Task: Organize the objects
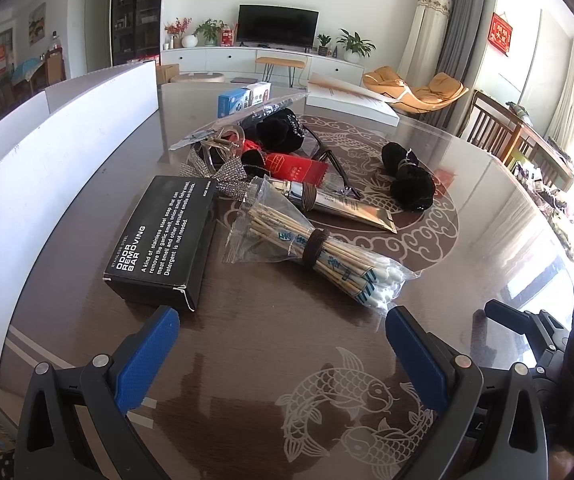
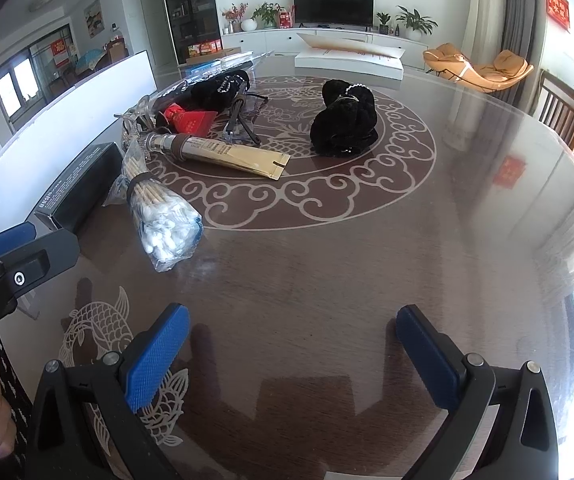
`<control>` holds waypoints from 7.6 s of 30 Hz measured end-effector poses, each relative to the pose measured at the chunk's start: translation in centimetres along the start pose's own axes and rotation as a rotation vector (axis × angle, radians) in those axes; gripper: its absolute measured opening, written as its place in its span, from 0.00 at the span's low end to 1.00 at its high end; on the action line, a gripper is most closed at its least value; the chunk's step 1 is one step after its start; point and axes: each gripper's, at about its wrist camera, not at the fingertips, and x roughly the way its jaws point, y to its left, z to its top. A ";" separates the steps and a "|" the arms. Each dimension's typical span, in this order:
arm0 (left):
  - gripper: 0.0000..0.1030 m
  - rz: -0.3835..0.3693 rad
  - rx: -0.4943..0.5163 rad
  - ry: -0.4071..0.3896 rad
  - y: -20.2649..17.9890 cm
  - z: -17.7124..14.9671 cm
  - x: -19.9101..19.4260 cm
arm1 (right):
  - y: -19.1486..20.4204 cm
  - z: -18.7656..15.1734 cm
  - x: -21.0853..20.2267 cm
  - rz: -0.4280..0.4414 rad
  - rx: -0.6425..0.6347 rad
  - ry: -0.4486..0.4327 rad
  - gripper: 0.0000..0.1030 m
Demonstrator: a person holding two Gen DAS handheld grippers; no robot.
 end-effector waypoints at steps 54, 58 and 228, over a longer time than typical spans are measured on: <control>1.00 0.078 -0.296 0.091 8.6 2.1 1.1 | 0.5 0.0 0.4 -0.037 -0.033 0.016 1.00; 1.00 0.127 -0.226 0.143 9.7 4.2 3.1 | 0.5 0.0 0.4 -0.037 -0.033 0.016 1.00; 1.00 0.101 0.077 0.098 5.2 7.8 11.9 | -1.7 3.6 3.4 0.005 -0.096 0.033 1.00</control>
